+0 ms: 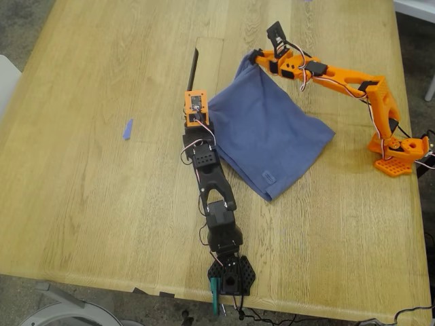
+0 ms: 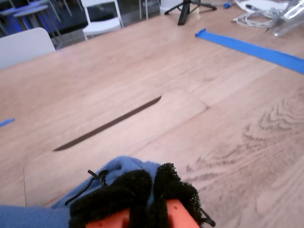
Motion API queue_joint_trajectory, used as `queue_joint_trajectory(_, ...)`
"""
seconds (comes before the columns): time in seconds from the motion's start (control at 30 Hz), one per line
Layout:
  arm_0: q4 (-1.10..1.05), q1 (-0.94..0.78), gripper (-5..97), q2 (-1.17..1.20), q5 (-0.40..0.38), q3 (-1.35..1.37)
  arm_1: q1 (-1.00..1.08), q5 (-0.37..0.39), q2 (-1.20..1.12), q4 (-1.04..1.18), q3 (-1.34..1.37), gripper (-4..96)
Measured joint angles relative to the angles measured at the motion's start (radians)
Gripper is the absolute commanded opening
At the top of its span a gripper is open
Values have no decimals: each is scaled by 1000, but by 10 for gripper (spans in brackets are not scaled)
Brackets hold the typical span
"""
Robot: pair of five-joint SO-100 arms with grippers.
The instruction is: Fold a T-shirt
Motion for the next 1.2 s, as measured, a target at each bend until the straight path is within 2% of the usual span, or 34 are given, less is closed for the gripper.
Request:
queue_joint_trajectory(0.27,147,5,-1,71,0,0,2,0,123,282,-2,1)
queue_joint_trajectory(0.57,328,40,-1,187,0,0,0,0,287,503,72,1)
queue_joint_trajectory(1.2,672,167,2,368,-25,0,-51,20,767,811,508,1)
